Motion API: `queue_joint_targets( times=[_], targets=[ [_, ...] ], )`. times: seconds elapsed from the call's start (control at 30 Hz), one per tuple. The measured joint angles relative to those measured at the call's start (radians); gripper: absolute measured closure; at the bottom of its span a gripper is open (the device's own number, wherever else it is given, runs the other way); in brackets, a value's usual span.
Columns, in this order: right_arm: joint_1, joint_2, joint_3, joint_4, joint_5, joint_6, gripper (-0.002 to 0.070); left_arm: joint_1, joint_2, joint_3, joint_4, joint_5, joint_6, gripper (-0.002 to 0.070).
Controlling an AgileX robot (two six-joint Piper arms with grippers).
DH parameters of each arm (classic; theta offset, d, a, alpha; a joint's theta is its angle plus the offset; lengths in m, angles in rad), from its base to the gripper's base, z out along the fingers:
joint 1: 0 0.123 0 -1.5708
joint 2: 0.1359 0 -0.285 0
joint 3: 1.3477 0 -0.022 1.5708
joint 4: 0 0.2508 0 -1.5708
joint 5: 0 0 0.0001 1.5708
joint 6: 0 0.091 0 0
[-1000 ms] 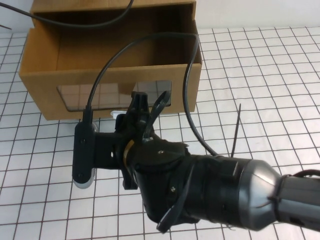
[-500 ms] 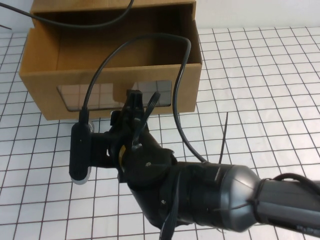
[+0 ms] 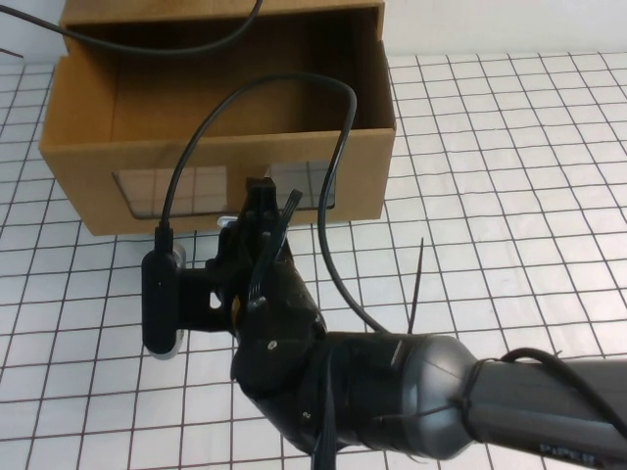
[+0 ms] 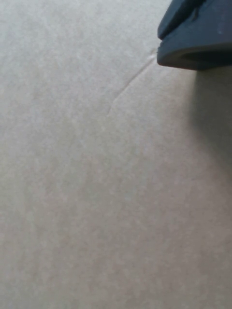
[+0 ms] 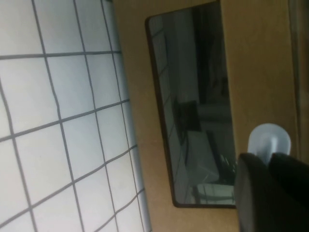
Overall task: Open the shoe box
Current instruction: 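Pull the top drawer of the cardboard box fully open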
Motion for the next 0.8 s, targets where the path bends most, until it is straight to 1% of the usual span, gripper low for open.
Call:
queue_joint_targets(
  times=[0.07,0.27,0.53,0.8],
  targets=[
    [0.0,0.0,0.0,-0.003,0.0,0.002,0.0665,0.0,0.0,0.0,0.0,0.0,0.002,0.0678],
    [0.008,0.0,0.0,0.006,0.021,-0.012,0.0673,0.0,0.0,0.0,0.0,0.0,0.002,0.0678],
    [0.061,-0.063,0.005,0.198,0.033,-0.142,0.0673,0.0,0.0,0.0,0.0,0.0,0.002,0.0678],
    [0.121,-0.168,0.088,0.337,0.056,-0.229,0.0674,0.0,0.0,0.0,0.0,0.0,0.002,0.0677]
  ],
)
